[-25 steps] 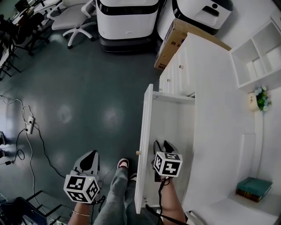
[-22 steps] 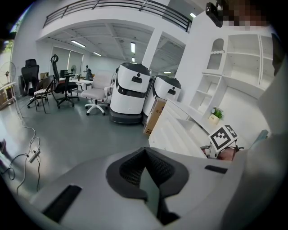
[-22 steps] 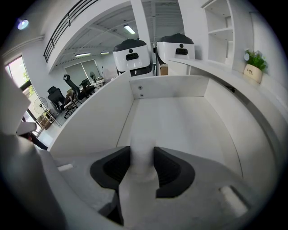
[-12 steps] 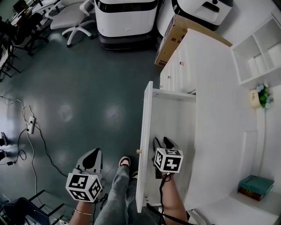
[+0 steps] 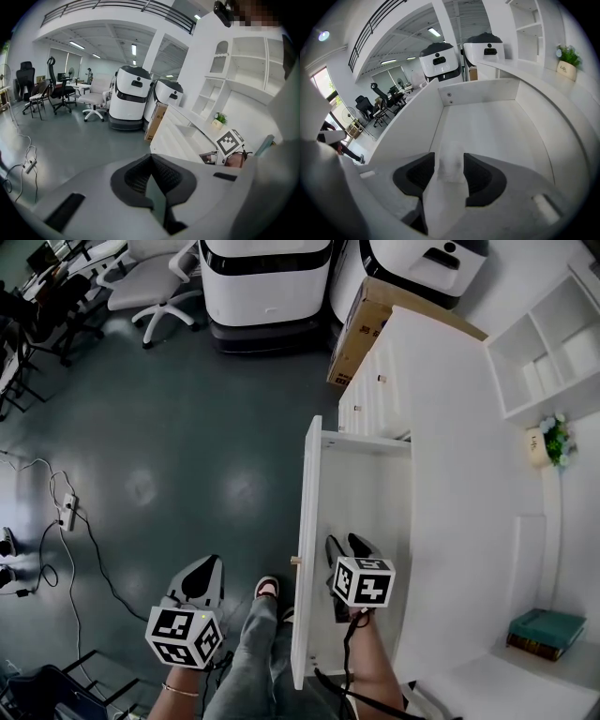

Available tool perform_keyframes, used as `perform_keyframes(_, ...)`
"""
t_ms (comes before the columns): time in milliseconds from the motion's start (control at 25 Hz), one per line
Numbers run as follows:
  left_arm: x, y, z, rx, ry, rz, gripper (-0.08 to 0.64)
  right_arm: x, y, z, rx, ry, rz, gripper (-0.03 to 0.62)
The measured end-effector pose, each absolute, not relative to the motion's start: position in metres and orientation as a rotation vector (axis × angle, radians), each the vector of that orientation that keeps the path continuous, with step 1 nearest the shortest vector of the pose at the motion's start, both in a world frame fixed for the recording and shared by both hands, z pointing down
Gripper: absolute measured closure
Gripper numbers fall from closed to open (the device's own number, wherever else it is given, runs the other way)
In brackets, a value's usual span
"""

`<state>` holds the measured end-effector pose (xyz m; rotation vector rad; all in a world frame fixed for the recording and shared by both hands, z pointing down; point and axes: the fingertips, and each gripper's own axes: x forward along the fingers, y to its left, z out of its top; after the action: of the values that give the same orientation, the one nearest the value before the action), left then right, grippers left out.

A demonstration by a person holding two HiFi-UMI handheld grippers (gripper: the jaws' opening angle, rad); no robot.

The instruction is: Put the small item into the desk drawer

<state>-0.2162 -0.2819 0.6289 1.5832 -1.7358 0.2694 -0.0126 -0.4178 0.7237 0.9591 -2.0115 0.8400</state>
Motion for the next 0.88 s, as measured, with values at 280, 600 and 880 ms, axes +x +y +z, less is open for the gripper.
perform_keyframes(280,-0.203,-0.28,0.607,1.619,-1.739,0.254,0.561,0.0,-0.412,0.69,1.008,-2.029,0.781,0.413)
perform_keyframes(600,-0.183,-0.286,0.564,1.698,-1.758,0.229,0.561,0.017,-0.402,0.618,1.079,-2.13,0.744,0.427)
perform_keyframes(880,-0.158,-0.283,0.52,1.776,-1.772,0.217,0.561,0.044,-0.389,0.538,1.209,-2.247,0.676,0.532)
